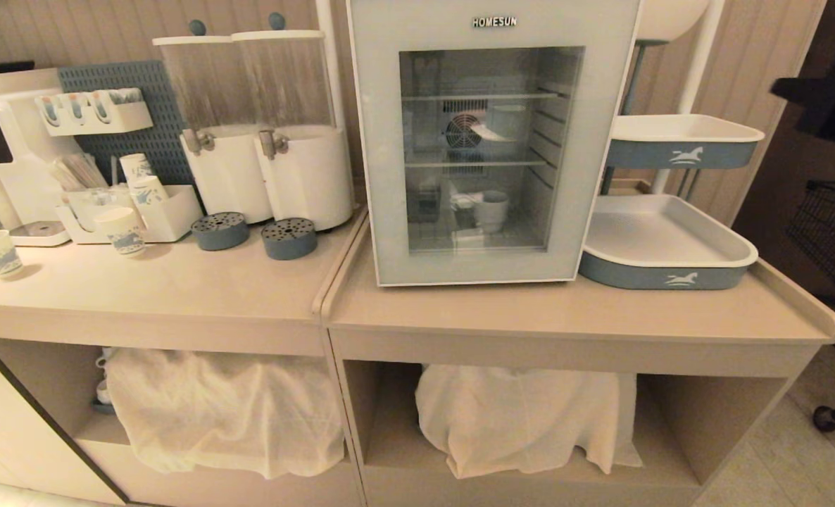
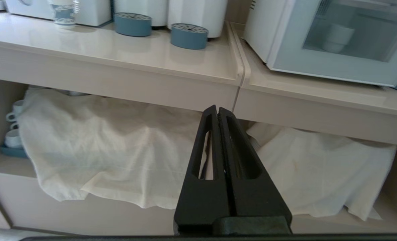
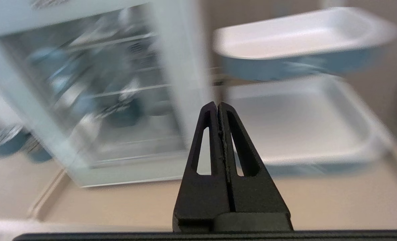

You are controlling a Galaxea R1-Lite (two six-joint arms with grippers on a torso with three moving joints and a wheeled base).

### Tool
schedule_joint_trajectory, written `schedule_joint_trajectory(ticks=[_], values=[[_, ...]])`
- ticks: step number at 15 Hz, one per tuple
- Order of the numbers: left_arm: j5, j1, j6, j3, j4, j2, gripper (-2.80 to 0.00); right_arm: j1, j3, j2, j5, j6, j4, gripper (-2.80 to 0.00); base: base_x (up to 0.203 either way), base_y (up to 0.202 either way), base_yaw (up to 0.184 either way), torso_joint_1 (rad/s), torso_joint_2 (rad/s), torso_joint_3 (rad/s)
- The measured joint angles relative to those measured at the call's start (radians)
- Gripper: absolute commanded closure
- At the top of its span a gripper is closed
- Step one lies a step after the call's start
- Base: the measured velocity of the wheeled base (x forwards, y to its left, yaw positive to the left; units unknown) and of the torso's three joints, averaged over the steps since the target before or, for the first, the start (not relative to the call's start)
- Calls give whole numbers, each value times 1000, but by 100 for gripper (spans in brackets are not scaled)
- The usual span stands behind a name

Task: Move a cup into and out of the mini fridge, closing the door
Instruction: Open the freezer door

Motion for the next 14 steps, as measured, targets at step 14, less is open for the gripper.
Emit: schedule_joint_trajectory(ticks=[14], values=[[0,-1,0,0,0,0,0,-280,588,-1079,11,133,338,0,0,0,0,0,0,0]])
